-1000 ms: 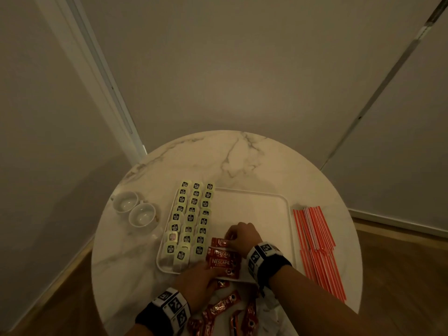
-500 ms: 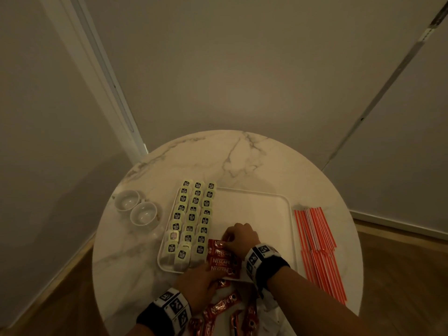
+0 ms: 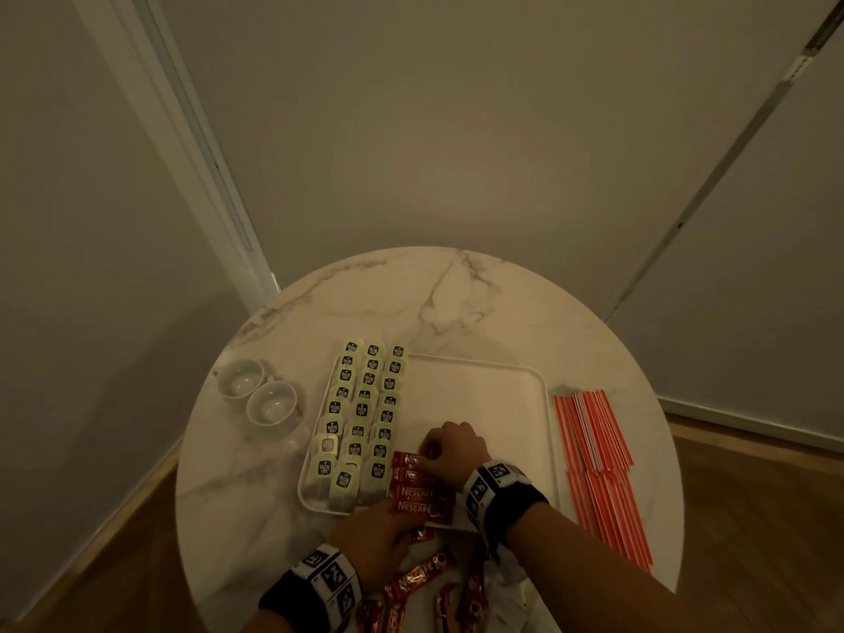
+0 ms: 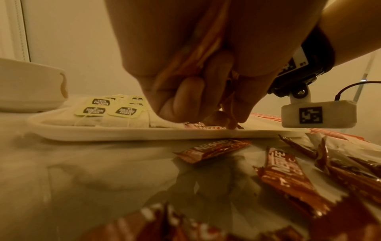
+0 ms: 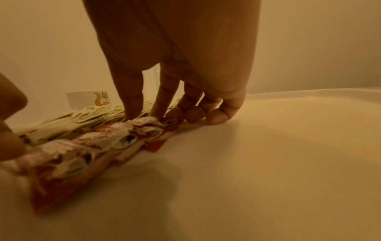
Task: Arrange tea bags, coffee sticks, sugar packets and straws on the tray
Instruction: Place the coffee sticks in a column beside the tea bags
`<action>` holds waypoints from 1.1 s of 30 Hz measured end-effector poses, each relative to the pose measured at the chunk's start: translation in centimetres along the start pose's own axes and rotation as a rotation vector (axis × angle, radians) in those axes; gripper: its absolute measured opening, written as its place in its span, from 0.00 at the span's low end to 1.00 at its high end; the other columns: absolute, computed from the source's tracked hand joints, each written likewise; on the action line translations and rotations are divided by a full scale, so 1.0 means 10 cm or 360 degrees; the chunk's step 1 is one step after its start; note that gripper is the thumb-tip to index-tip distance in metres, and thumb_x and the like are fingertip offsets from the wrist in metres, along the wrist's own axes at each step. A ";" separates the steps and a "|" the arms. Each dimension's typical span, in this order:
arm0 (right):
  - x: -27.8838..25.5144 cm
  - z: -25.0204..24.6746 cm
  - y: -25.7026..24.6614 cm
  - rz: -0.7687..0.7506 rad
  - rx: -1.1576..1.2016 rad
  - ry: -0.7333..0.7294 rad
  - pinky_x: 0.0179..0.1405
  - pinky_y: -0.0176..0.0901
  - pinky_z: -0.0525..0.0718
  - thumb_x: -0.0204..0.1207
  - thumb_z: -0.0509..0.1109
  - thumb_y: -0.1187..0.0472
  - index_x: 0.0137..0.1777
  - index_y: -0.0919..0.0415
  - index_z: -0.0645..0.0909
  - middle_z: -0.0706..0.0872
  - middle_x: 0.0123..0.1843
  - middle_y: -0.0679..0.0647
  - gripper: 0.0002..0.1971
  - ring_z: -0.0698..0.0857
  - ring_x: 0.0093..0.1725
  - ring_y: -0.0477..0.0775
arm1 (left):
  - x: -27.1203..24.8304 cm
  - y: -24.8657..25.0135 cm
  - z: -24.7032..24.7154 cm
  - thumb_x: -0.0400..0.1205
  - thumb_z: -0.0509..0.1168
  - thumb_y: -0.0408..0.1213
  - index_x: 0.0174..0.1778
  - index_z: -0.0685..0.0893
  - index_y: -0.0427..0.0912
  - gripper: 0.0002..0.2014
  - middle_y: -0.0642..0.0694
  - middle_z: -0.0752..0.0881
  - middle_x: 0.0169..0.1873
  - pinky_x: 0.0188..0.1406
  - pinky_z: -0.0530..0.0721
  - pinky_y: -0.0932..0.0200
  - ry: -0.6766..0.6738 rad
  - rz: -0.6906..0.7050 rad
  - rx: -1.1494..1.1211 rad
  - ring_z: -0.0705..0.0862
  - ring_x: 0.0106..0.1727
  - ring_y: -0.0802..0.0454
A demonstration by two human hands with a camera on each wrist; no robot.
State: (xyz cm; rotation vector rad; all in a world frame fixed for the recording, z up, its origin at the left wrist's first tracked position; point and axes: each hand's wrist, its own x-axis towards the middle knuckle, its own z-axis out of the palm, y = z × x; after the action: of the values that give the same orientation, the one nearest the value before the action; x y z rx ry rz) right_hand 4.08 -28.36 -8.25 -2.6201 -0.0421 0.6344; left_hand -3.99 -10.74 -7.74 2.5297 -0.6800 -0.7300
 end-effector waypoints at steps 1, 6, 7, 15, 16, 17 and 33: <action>0.00 0.00 0.00 -0.0005 -0.0015 -0.0004 0.64 0.54 0.79 0.73 0.71 0.44 0.52 0.46 0.84 0.81 0.56 0.48 0.11 0.77 0.61 0.53 | -0.01 0.00 0.00 0.84 0.52 0.47 0.71 0.73 0.66 0.19 0.56 0.76 0.71 0.68 0.75 0.58 0.0003 0.0006 -0.0005 0.76 0.69 0.54; -0.02 0.00 -0.01 -0.0030 -0.0091 0.0004 0.64 0.53 0.76 0.73 0.70 0.45 0.55 0.46 0.83 0.81 0.58 0.49 0.12 0.75 0.62 0.53 | -0.03 0.04 -0.03 0.83 0.53 0.47 0.71 0.74 0.64 0.20 0.56 0.76 0.70 0.68 0.74 0.60 -0.0007 -0.0021 -0.0064 0.76 0.69 0.54; -0.02 -0.01 -0.01 -0.0027 -0.0100 -0.0001 0.64 0.53 0.76 0.73 0.70 0.45 0.55 0.46 0.83 0.81 0.58 0.49 0.13 0.75 0.62 0.53 | -0.03 0.06 -0.04 0.83 0.54 0.45 0.71 0.74 0.64 0.20 0.56 0.77 0.69 0.68 0.75 0.59 0.0002 -0.0027 -0.0088 0.77 0.68 0.55; -0.35 -0.25 -0.16 -0.0071 0.0458 0.0110 0.60 0.47 0.81 0.76 0.70 0.51 0.54 0.52 0.85 0.81 0.53 0.50 0.10 0.78 0.56 0.51 | 0.02 0.19 -0.39 0.75 0.71 0.41 0.79 0.35 0.63 0.52 0.56 0.87 0.42 0.48 0.86 0.63 0.0192 -0.0284 -0.1044 0.88 0.42 0.65; -0.45 -0.31 -0.20 -0.0140 0.0625 0.0037 0.60 0.46 0.82 0.77 0.70 0.56 0.52 0.54 0.85 0.83 0.53 0.51 0.07 0.81 0.56 0.52 | 0.04 0.16 -0.43 0.72 0.73 0.42 0.78 0.32 0.63 0.56 0.55 0.87 0.41 0.49 0.87 0.57 0.0230 -0.0336 -0.1196 0.89 0.44 0.57; -0.55 -0.35 -0.24 -0.0221 0.0809 -0.0075 0.60 0.46 0.83 0.77 0.69 0.60 0.50 0.53 0.86 0.85 0.54 0.53 0.06 0.83 0.56 0.53 | 0.06 0.14 -0.49 0.68 0.73 0.43 0.78 0.31 0.64 0.58 0.53 0.86 0.43 0.52 0.87 0.48 0.0249 -0.0356 -0.1322 0.89 0.48 0.47; -1.14 -0.57 -0.25 -0.0405 0.1289 0.0395 0.45 0.33 0.77 0.75 0.75 0.62 0.36 0.49 0.86 0.81 0.41 0.48 0.08 0.81 0.42 0.40 | -0.19 0.57 -0.90 0.79 0.68 0.27 0.61 0.79 0.49 0.18 0.38 0.88 0.47 0.42 0.89 0.50 0.0351 -0.0110 -0.1572 0.87 0.44 0.37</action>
State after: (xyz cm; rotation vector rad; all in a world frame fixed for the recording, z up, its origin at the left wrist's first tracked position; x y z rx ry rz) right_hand -3.37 -29.93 2.23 -1.8439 -0.0324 0.1675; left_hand -2.04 -11.94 2.86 1.6757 -0.0852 -0.5861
